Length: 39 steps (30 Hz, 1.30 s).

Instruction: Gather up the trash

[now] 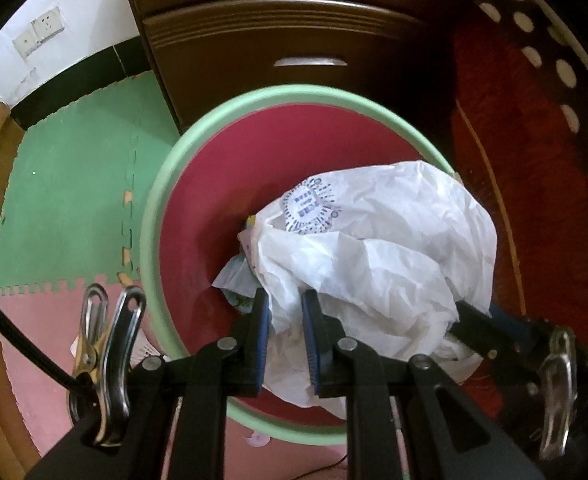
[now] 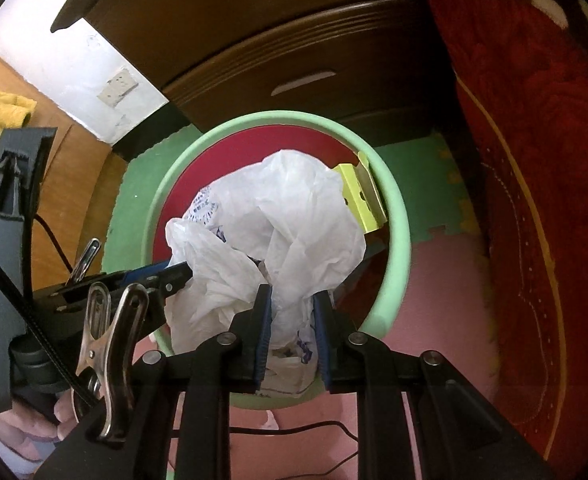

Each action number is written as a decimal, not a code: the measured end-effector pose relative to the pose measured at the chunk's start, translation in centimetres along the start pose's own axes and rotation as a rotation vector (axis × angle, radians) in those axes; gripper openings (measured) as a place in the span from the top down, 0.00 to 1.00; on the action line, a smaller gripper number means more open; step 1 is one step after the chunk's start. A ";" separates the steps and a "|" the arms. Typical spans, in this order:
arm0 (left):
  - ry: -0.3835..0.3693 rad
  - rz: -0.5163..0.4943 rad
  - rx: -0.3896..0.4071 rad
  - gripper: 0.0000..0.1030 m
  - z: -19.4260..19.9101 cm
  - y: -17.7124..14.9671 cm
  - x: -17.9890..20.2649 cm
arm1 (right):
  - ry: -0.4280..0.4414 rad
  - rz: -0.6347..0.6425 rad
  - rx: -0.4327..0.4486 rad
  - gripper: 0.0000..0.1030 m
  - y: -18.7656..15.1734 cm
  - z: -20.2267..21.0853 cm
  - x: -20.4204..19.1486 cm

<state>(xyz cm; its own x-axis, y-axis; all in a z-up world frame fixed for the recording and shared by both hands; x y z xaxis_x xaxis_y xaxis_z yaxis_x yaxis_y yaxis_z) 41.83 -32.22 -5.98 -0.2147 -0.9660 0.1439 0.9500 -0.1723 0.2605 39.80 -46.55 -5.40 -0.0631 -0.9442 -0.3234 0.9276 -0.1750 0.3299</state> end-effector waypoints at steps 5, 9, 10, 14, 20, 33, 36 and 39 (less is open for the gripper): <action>0.014 -0.011 -0.010 0.85 -0.4 -0.2 0.1 | -0.005 -0.001 0.004 0.80 -0.2 -0.2 0.2; 0.020 -0.014 -0.014 0.84 -0.7 -0.1 0.3 | -0.013 0.007 0.004 0.79 -0.5 -0.2 0.1; 0.023 -0.015 -0.016 0.82 -0.8 0.0 0.4 | -0.013 0.007 0.005 0.79 -0.5 -0.3 0.1; 0.033 -0.012 -0.030 0.68 -1.3 0.0 0.5 | -0.016 0.006 0.006 0.78 -0.6 -0.3 0.2; 0.056 -0.027 -0.066 0.58 -2.2 -0.3 0.8 | -0.017 0.005 0.013 0.70 -0.6 -0.5 0.8; 0.048 0.005 0.002 0.58 0.4 -1.3 -0.8 | -0.033 0.030 0.086 0.52 -1.1 0.9 0.5; 0.034 0.020 0.021 0.58 1.6 -1.9 -1.5 | -0.038 0.018 0.099 0.52 -1.5 1.6 0.4; 0.020 0.027 0.059 0.58 3.2 -2.8 -2.4 | -0.038 0.018 0.130 0.52 -2.0 2.6 0.1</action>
Point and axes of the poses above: each gripper's, at about its wrist camera, not at the fingertips, and z roughly against the way its jaws point, x to its right, y to its top, the point moved 2 cm from there along -z, roughly the way its jaws point, and after that the axes turned 4 degrees about -y, right-handed, at the moved point
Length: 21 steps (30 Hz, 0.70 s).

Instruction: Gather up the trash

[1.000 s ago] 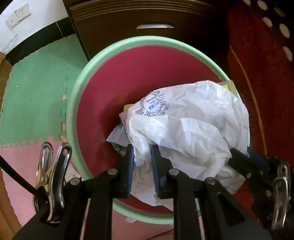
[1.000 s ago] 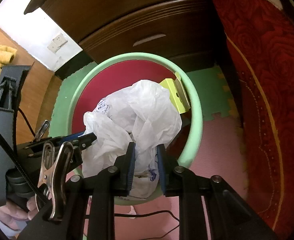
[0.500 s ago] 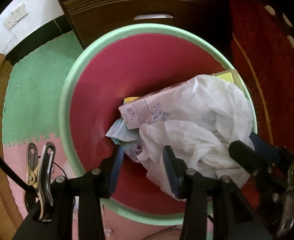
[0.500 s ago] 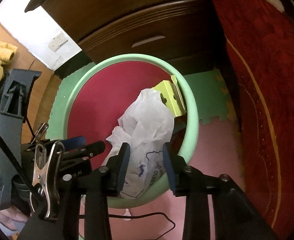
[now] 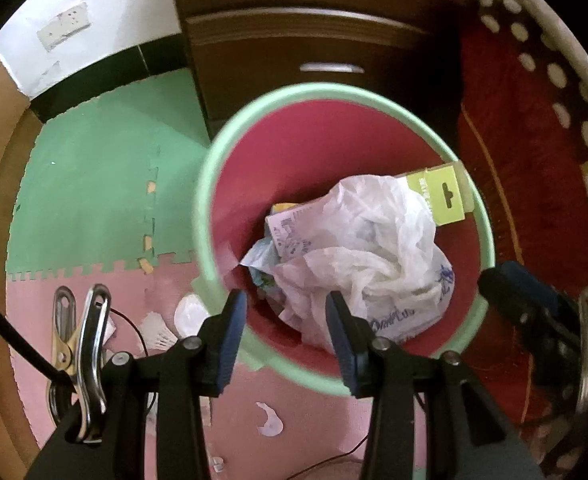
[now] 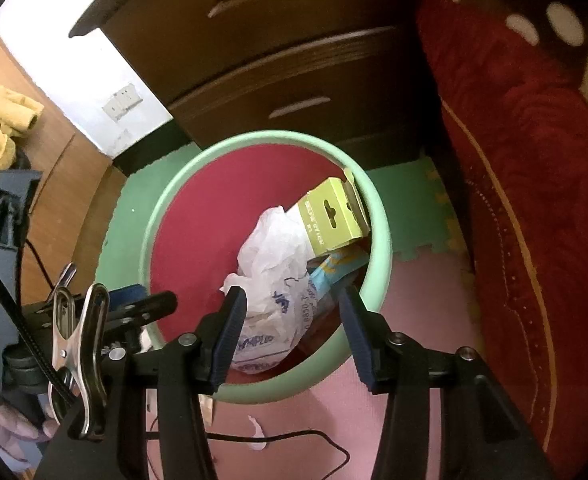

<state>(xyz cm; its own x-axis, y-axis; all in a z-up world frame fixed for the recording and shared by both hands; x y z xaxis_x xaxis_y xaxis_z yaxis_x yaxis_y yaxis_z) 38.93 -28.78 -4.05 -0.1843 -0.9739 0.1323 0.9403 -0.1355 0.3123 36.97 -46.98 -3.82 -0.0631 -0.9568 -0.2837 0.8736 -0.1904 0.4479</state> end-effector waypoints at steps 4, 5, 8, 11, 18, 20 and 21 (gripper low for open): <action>-0.002 0.032 0.048 0.58 2.1 -1.6 -1.8 | -0.007 -0.016 0.047 0.52 -0.8 1.7 -0.4; -0.004 0.042 0.055 0.58 2.5 -2.1 -2.2 | -0.008 -0.018 0.056 0.52 -1.1 2.1 -0.6; 0.002 0.061 0.078 0.58 3.9 -3.8 -3.9 | -0.015 -0.016 0.079 0.52 -2.4 3.2 -1.4; 0.024 0.073 0.092 0.58 5.1 -6.0 -5.6 | -0.021 -0.019 0.099 0.52 -4.3 4.2 -2.4; 0.060 0.145 0.118 0.58 7.1 -12.6 -10.7 | -0.028 0.005 0.098 0.52 -9.7 5.1 -4.6; 0.069 0.161 0.117 0.58 7.0 -14.3 -11.8 | -0.032 0.012 0.100 0.52 -11.5 5.2 -5.3; 0.070 0.170 0.118 0.58 7.0 -15.4 -12.4 | -0.032 0.015 0.100 0.52 -12.2 5.2 -5.4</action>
Point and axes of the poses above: each gripper's, at about its wrist camera, not at the fingertips, and z roughly against the way its jaws point, x to its right, y to its top, the point moved 2 cm from there along -z, roughly the way its jaws point, and after that the axes turned 4 degrees about -y, right-handed, at the moved point
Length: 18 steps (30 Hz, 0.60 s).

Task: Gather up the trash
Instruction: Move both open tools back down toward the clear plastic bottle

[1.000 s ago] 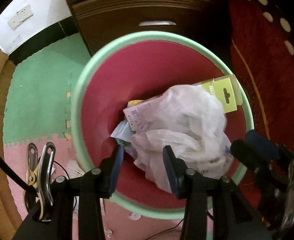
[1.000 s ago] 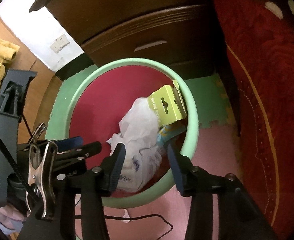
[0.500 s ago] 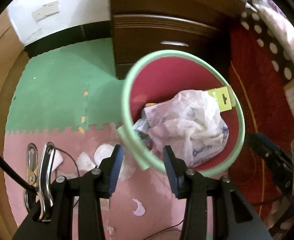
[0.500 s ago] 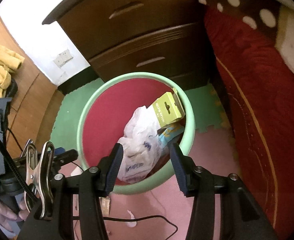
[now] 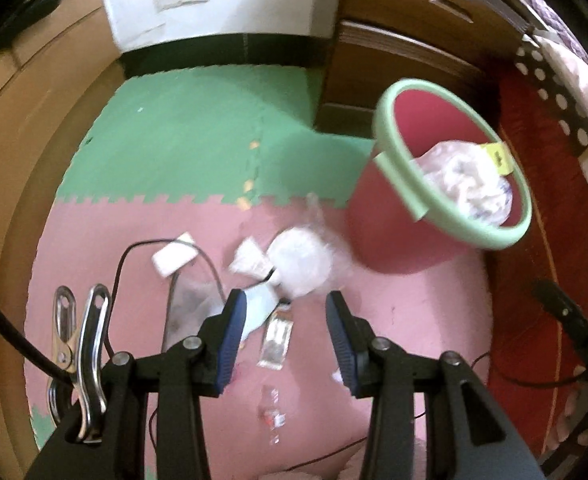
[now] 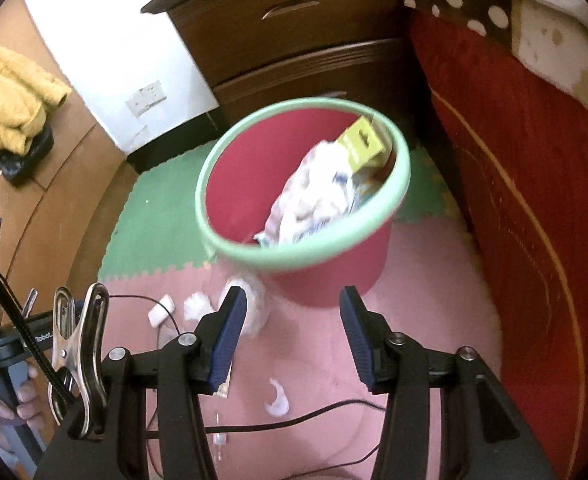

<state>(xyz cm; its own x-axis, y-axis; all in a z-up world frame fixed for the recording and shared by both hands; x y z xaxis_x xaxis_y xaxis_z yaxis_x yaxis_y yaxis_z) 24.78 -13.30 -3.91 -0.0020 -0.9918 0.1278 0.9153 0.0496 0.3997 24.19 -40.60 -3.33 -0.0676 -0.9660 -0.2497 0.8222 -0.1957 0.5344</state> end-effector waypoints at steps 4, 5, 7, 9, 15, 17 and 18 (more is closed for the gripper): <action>0.018 0.039 0.000 0.58 -0.3 -3.9 -2.8 | -0.005 0.036 -0.013 0.52 -3.7 0.0 -1.2; 0.020 0.052 -0.002 0.58 -0.3 -4.8 -3.4 | -0.004 0.044 -0.020 0.52 -4.5 -0.1 -1.4; 0.024 0.086 -0.014 0.58 -0.7 -6.9 -4.5 | -0.003 0.062 -0.046 0.52 -6.4 -0.6 -1.9; 0.026 0.116 -0.033 0.58 -1.4 -8.9 -5.3 | -0.003 0.079 -0.074 0.52 -8.2 -1.1 -2.3; 0.036 0.149 -0.094 0.58 -3.3 -12.9 -5.9 | -0.003 0.150 -0.146 0.52 -12.4 -2.4 -3.1; 0.037 0.149 -0.110 0.58 -3.9 -13.7 -5.9 | -0.003 0.160 -0.169 0.52 -13.2 -2.9 -3.1; 0.037 0.151 -0.117 0.58 -4.2 -14.1 -5.8 | -0.002 0.166 -0.179 0.52 -13.6 -3.1 -3.1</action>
Point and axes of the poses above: each gripper's, at about its wrist camera, not at the fingertips, and z roughly against the way its jaws point, x to its right, y to its top, the point moved 2 cm from there along -z, roughly the way its jaws point, and after that the axes turned 4 degrees about -y, right-handed, at the moved point
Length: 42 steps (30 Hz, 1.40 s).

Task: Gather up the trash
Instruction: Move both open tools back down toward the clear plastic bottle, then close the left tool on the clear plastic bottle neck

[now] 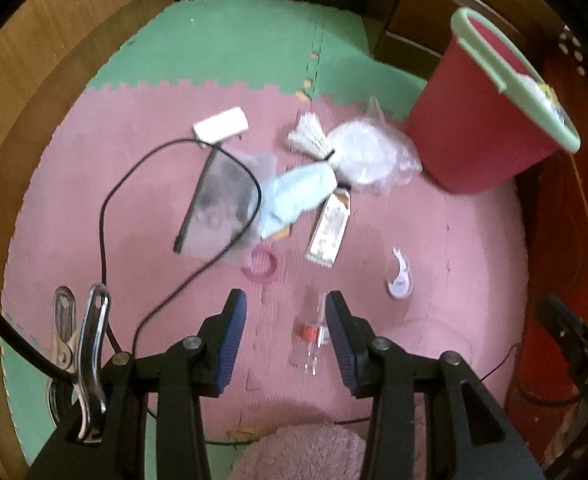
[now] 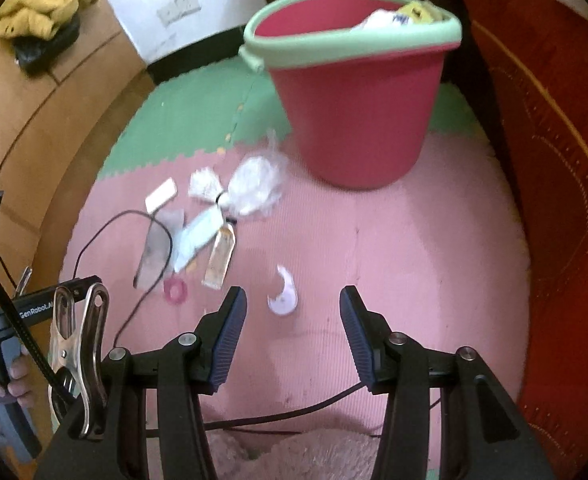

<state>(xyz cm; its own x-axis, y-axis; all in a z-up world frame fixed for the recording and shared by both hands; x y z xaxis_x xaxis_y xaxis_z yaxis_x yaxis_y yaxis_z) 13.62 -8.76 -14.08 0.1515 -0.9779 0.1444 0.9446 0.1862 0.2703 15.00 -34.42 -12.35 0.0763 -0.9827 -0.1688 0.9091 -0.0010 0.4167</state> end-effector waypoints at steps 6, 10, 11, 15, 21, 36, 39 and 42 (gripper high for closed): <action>-0.019 0.020 -0.061 0.58 -2.9 -1.7 0.7 | -0.006 0.037 -0.033 0.52 -1.1 -1.2 -0.3; -0.035 0.022 -0.110 0.58 -5.1 -2.7 1.6 | -0.015 0.045 -0.067 0.52 -1.6 -2.5 -0.3; -0.041 0.025 -0.123 0.58 -5.7 -2.9 1.8 | -0.016 0.049 -0.078 0.52 -1.8 -2.9 -0.3; -0.065 0.041 -0.194 0.58 -8.6 -3.8 2.3 | -0.022 0.064 -0.117 0.52 -2.5 -4.4 -0.6; -0.054 0.048 -0.259 0.58 -11.9 -4.2 2.5 | -0.022 0.075 -0.171 0.52 -3.0 -6.5 -0.7; -0.029 0.085 -0.337 0.58 -17.1 -4.8 1.9 | -0.038 0.121 -0.278 0.52 -2.8 -12.0 -1.7; -0.028 0.087 -0.333 0.58 -17.4 -4.9 1.9 | -0.036 0.131 -0.297 0.52 -2.9 -13.0 -1.8; -0.027 0.087 -0.326 0.58 -17.7 -4.7 2.2 | -0.039 0.146 -0.313 0.52 -3.1 -14.0 -1.9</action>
<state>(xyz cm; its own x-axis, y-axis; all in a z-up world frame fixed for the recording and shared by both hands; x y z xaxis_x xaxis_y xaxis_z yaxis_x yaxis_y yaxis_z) 14.71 -13.44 -31.86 0.2316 -0.9561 0.1795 0.9726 0.2240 -0.0620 17.77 -29.98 -25.88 0.2047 -0.9746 -0.0910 0.9717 0.1912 0.1387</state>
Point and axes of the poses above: each gripper's, at about its wrist camera, not at the fingertips, and z roughly against the way its jaws point, x to its right, y to its top, the point moved 2 cm from there along -z, roughly the way its jaws point, and after that the axes turned 4 degrees about -y, right-handed, at the moved point
